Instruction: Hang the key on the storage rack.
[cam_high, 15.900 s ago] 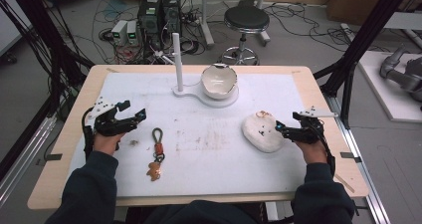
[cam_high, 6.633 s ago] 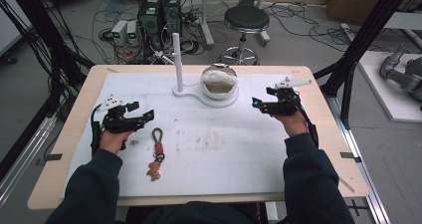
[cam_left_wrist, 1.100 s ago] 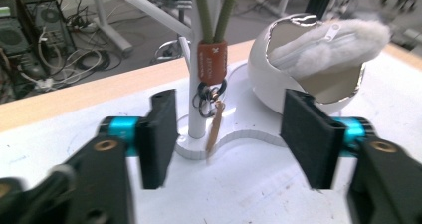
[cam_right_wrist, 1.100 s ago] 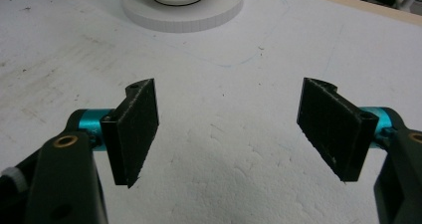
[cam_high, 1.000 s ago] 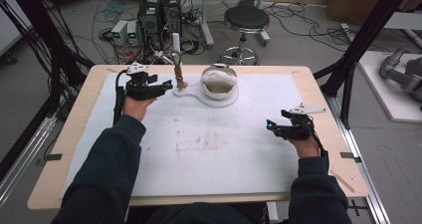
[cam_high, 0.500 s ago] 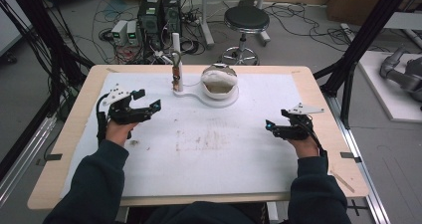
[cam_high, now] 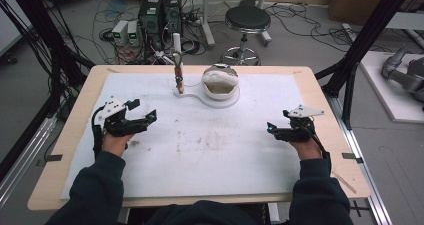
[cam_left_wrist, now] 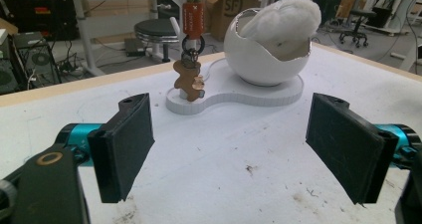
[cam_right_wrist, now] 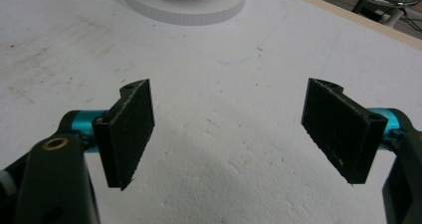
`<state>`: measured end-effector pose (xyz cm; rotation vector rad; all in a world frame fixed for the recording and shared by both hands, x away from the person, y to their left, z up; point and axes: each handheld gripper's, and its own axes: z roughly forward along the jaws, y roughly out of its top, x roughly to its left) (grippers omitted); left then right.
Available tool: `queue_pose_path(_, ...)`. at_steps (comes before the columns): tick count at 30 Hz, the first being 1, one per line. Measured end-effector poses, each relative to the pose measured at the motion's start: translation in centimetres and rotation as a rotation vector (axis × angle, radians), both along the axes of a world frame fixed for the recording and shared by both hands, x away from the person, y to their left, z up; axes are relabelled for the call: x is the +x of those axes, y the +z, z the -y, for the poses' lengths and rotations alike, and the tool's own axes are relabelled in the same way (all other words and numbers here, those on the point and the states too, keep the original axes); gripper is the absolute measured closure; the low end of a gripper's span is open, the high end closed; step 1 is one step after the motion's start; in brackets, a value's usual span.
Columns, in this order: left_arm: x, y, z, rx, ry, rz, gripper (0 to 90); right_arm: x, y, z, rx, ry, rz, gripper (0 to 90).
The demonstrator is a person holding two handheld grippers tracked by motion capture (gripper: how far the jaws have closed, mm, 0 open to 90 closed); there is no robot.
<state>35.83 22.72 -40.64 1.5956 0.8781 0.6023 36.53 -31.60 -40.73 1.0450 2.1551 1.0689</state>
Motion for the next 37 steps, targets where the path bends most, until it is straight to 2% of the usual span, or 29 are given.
queue_pose_path(5, -0.24, -0.32, -0.35, -0.013, -0.004, -0.006, 18.7, 0.07, -0.04, 0.07, 0.010, -0.007, -0.009, 21.2)
queue_pose_path(10, -0.18, -0.46, -0.08, 0.003, -0.019, -0.012, 18.7, -0.03, -0.01, 0.22, 0.023, -0.018, -0.013, 21.2)
queue_pose_path(13, -0.19, -0.49, -0.20, 0.004, -0.010, -0.014, 18.9, -0.33, 0.17, 0.35, 0.036, -0.028, -0.006, 21.2)
queue_pose_path(37, 0.11, -0.73, -0.54, -0.005, 0.010, -0.034, 19.5, -0.12, 0.00, 0.51, 0.041, -0.027, -0.017, 21.2)
